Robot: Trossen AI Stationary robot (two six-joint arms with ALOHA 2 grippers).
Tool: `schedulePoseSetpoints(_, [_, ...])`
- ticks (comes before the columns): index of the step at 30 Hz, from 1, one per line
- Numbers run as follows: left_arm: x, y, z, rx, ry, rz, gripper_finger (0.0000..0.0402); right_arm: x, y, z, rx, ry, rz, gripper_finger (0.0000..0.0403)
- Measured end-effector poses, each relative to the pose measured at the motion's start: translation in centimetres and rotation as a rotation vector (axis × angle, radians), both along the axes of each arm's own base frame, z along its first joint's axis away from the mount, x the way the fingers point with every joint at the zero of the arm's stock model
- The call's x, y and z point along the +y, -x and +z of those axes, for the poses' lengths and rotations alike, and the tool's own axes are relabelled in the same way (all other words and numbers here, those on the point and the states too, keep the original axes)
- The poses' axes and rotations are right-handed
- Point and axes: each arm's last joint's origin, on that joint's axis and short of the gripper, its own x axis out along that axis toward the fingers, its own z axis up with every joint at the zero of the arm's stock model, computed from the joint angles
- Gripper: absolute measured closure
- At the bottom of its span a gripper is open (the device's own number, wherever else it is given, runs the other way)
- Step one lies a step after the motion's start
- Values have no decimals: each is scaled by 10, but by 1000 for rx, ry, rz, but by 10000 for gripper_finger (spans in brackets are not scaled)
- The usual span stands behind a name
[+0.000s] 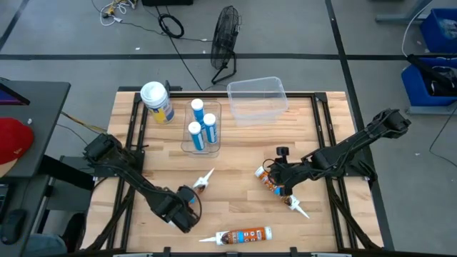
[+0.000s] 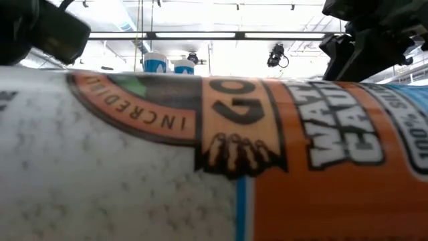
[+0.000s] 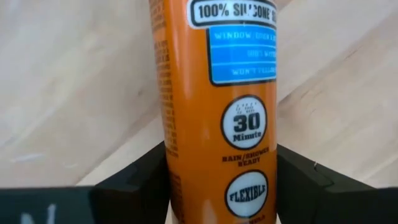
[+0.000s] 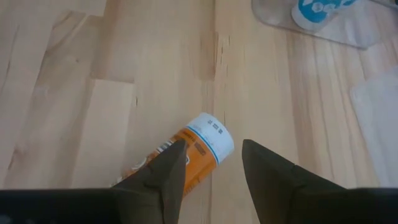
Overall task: Pick & place silicon tubes, Sealant and Lysol wipes
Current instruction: Put the top left orange sealant into the white bin
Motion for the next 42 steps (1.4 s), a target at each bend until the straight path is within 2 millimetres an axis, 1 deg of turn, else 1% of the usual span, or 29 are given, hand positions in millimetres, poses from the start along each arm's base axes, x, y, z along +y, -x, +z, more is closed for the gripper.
schedulePoseSetpoints(6, [-3, -6, 19, -37, -58, -40, 178, -1, 3, -1, 28, 3, -17, 241])
schedulePoseSetpoints(9, [-4, -9, 31, -68, -104, -57, 179, -3, 6, 3, 13, -10, -34, 241])
schedulePoseSetpoints(15, [-5, -18, 61, -163, -224, -122, 175, -9, 16, 22, -87, -26, -63, 241])
schedulePoseSetpoints(20, [-4, -25, 89, -259, -371, -181, 177, -13, 25, 40, -186, -109, -93, 241])
schedulePoseSetpoints(24, [1, -32, 110, -320, -475, -220, 174, -13, 28, 47, -208, -150, -25, 240])
schedulePoseSetpoints(27, [7, -39, 124, -360, -573, -263, 176, -12, 26, 56, -293, -159, 19, 234])
schedulePoseSetpoints(30, [16, -48, 140, -386, -664, -300, 177, -10, 22, 70, -432, -162, 79, 215])
schedulePoseSetpoints(33, [24, -55, 157, -415, -742, -323, 175, -9, 17, 86, -586, -169, 118, 185])
schedulePoseSetpoints(38, [30, -65, 180, -461, -834, -368, 176, -10, 12, 107, -793, -196, 129, 117])
schedulePoseSetpoints(42, [31, -71, 194, -498, -885, -405, 176, -14, 10, 117, -893, -229, 136, 60])
